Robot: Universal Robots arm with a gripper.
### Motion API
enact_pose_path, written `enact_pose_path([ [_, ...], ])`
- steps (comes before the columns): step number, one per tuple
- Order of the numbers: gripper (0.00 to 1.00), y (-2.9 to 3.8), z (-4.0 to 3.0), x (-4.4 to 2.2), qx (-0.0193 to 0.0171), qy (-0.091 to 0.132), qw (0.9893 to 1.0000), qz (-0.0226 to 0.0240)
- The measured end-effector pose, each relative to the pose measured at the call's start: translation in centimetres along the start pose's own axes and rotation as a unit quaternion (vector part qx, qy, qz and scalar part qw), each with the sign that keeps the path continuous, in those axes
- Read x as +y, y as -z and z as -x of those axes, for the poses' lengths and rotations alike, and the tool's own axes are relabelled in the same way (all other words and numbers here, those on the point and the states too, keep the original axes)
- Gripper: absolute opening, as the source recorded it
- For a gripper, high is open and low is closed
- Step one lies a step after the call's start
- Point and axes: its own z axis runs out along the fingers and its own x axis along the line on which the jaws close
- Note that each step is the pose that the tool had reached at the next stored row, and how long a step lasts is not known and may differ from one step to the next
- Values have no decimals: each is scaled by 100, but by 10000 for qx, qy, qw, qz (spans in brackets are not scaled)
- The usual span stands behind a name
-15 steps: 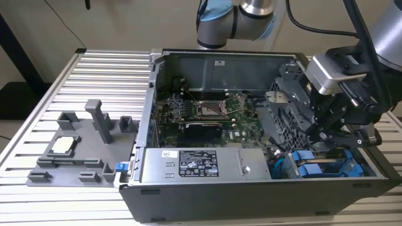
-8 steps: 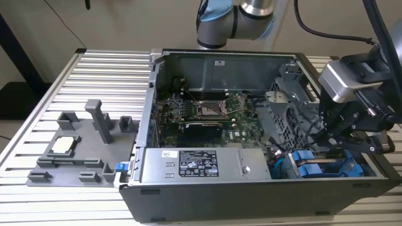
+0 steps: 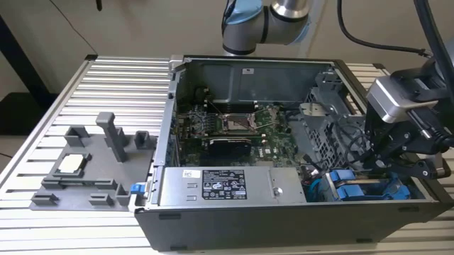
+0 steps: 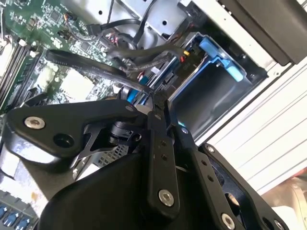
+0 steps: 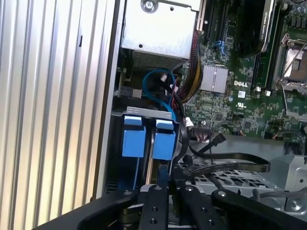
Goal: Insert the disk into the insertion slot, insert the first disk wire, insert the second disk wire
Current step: 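Insert the second disk wire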
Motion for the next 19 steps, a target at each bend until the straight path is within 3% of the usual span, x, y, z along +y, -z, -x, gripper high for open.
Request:
enact_pose_path([
  [14,16,-113,-23,-50,4,-61,10000,-10],
  [19,16,-142,-26,-54,10,-223,9997,-33],
])
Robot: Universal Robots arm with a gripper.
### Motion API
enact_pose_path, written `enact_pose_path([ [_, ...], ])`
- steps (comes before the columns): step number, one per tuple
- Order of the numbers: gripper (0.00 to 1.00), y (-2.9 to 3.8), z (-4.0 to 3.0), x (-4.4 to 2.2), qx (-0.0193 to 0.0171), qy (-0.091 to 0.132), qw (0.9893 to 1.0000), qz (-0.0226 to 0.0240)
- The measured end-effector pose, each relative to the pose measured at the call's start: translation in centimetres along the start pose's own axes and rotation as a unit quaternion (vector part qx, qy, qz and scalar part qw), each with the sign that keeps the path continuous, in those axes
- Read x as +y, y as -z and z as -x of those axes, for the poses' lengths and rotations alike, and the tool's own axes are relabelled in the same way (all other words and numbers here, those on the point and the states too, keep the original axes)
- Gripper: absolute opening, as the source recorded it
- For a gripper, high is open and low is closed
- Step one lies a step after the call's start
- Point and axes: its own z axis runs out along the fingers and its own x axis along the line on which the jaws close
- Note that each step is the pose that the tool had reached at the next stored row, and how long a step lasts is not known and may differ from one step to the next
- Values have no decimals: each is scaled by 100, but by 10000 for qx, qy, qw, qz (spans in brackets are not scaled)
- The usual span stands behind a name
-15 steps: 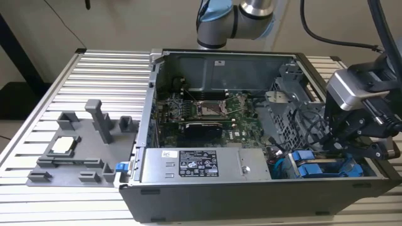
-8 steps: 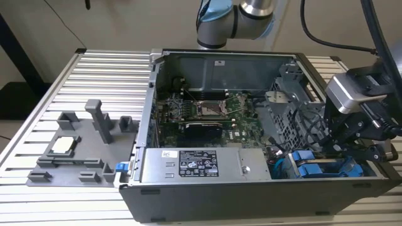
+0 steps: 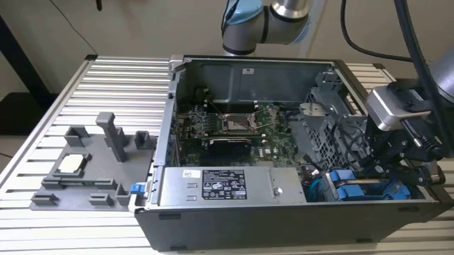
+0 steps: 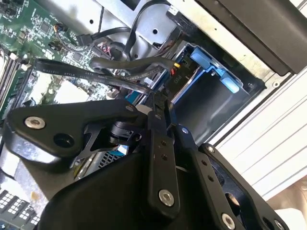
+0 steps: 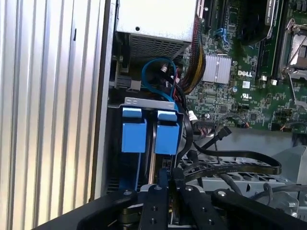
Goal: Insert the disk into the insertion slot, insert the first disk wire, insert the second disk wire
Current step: 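Insert the second disk wire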
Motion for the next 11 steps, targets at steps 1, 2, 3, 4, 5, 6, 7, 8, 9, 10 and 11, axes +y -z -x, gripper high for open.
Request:
enact_pose_path([
  [1,16,0,0,0,0,-2,10000,-1],
  [2,16,-1,-1,1,0,-4,10000,-1],
  [3,16,-3,0,1,0,-23,10000,-6],
  [4,16,-7,0,1,1,-49,10000,-17],
  [5,16,-9,0,1,2,-73,10000,-25],
  [6,16,-12,0,1,5,-101,9999,-31],
  [7,16,-16,-1,1,7,-131,9999,-37],
  [8,16,-20,-1,1,8,-154,9999,-42],
  [9,16,-23,-1,1,9,-178,9998,-46],
  [10,16,-27,-2,1,9,-194,9998,-49],
  [11,16,-31,-1,1,10,-206,9998,-51],
])
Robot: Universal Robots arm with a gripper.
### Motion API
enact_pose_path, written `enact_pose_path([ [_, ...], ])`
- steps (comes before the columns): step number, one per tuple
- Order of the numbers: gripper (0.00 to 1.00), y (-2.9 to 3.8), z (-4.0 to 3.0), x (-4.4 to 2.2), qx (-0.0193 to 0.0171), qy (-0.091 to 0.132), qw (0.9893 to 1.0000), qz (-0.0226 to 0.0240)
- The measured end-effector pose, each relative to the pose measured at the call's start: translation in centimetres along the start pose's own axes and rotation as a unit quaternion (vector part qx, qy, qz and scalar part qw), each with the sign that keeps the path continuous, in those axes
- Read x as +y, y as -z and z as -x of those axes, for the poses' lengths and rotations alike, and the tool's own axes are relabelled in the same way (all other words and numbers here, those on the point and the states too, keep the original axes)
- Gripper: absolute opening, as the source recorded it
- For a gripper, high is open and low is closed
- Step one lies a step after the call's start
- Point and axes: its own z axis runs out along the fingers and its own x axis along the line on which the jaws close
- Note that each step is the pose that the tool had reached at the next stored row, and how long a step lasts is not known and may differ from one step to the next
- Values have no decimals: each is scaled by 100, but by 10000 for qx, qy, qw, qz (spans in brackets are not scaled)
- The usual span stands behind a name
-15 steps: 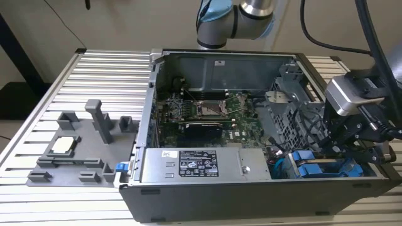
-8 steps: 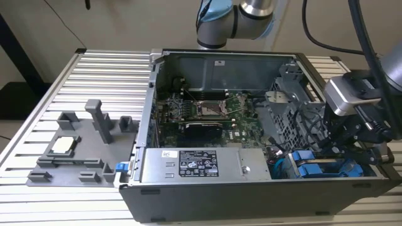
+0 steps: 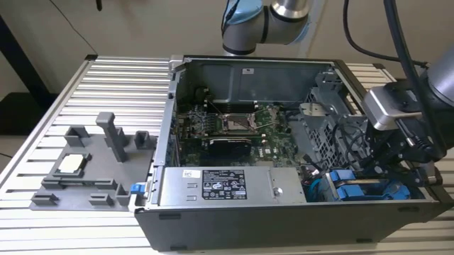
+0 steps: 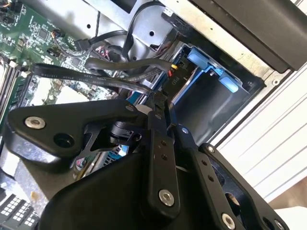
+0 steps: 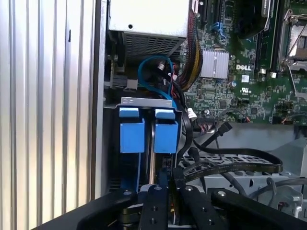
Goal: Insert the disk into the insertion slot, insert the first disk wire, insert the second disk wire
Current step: 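Insert the second disk wire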
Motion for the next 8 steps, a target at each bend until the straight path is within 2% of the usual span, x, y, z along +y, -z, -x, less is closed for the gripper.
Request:
enact_pose_path([
  [8,16,-16,7,1,2,-91,10000,-12],
])
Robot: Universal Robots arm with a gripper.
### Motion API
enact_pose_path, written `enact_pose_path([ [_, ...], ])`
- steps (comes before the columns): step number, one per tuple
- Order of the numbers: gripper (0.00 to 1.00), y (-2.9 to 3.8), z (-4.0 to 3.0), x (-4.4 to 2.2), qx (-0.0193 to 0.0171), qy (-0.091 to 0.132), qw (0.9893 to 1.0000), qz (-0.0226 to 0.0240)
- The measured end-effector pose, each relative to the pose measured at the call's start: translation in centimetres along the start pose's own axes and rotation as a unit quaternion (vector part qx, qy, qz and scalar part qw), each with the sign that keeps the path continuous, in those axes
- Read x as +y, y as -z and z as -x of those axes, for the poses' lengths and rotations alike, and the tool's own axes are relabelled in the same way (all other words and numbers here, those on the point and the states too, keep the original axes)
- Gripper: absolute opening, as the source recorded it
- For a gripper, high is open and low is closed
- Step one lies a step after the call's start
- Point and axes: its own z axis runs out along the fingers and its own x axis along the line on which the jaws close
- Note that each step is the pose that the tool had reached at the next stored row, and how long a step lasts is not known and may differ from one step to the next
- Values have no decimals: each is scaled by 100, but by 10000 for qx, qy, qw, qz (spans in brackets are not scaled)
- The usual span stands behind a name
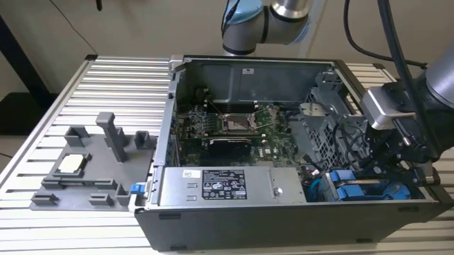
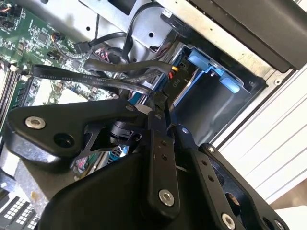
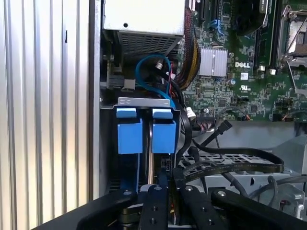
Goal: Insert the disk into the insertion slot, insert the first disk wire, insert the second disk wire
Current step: 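Insert the second disk wire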
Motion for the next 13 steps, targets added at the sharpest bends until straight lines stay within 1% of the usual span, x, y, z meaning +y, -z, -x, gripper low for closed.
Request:
enact_pose_path([
  [5,16,-30,-3,1,6,-37,10000,-5],
  [11,16,-33,-4,2,6,-38,10000,-5],
  [13,18,-34,-4,1,6,-38,10000,-5],
])
